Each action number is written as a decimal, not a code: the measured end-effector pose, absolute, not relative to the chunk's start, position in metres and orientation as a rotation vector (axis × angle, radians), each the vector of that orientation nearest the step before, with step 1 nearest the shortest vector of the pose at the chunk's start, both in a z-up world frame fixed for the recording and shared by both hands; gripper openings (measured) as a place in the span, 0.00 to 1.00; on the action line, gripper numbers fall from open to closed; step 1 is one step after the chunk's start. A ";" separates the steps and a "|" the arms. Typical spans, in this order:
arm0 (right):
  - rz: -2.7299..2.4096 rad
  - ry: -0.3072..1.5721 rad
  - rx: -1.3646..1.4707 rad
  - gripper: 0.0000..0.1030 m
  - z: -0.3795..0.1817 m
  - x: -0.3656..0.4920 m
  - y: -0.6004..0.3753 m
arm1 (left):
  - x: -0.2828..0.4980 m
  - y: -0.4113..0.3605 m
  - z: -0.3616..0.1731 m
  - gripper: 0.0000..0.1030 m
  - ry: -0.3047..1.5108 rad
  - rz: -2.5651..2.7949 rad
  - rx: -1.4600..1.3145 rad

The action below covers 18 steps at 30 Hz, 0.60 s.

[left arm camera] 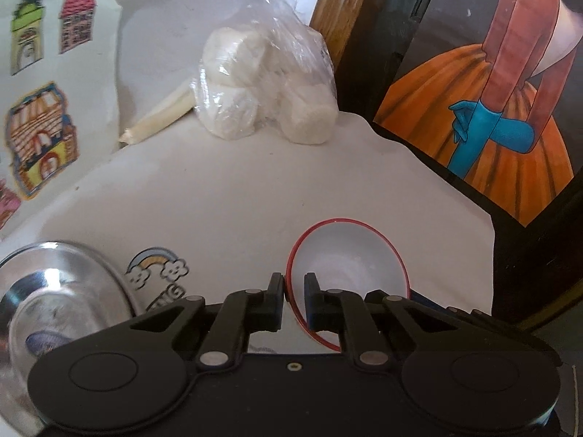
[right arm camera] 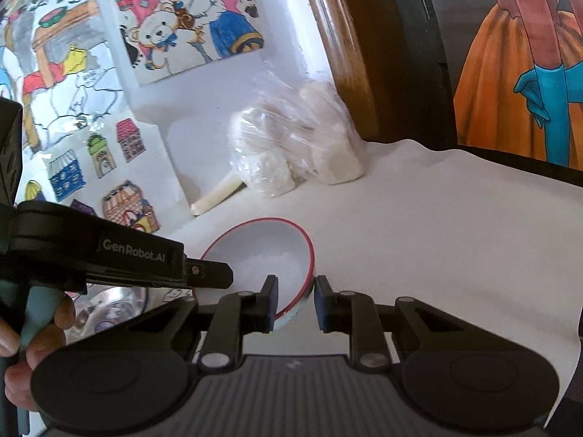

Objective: Organize plates and bowls
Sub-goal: 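Lift the small white bowl with both tools and carry it toward the bowl stack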

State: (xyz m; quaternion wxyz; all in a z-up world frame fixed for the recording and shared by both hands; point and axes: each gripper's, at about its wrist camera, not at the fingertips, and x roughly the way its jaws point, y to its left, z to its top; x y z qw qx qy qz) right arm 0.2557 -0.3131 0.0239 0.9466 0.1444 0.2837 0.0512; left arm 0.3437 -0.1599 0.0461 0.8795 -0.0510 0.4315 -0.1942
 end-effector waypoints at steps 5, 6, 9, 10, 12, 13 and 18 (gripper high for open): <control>0.119 0.557 0.301 0.23 0.034 0.239 -0.305 | 0.325 -0.148 0.056 0.11 0.880 -0.404 -0.131; 0.122 0.551 0.301 0.23 0.036 0.236 -0.303 | 0.321 -0.145 0.058 0.11 0.875 -0.406 -0.135; 0.131 0.534 0.295 0.23 0.044 0.226 -0.298 | 0.311 -0.138 0.066 0.11 0.857 -0.407 -0.141; 0.136 0.528 0.291 0.23 0.048 0.223 -0.296 | 0.308 -0.136 0.069 0.11 0.851 -0.406 -0.142; 0.146 0.516 0.287 0.23 0.054 0.217 -0.293 | 0.301 -0.130 0.076 0.11 0.837 -0.404 -0.150; 0.150 0.511 0.285 0.23 0.057 0.215 -0.291 | 0.299 -0.128 0.078 0.11 0.831 -0.404 -0.152; 0.170 0.487 0.271 0.23 0.070 0.201 -0.279 | 0.280 -0.114 0.090 0.11 0.805 -0.398 -0.164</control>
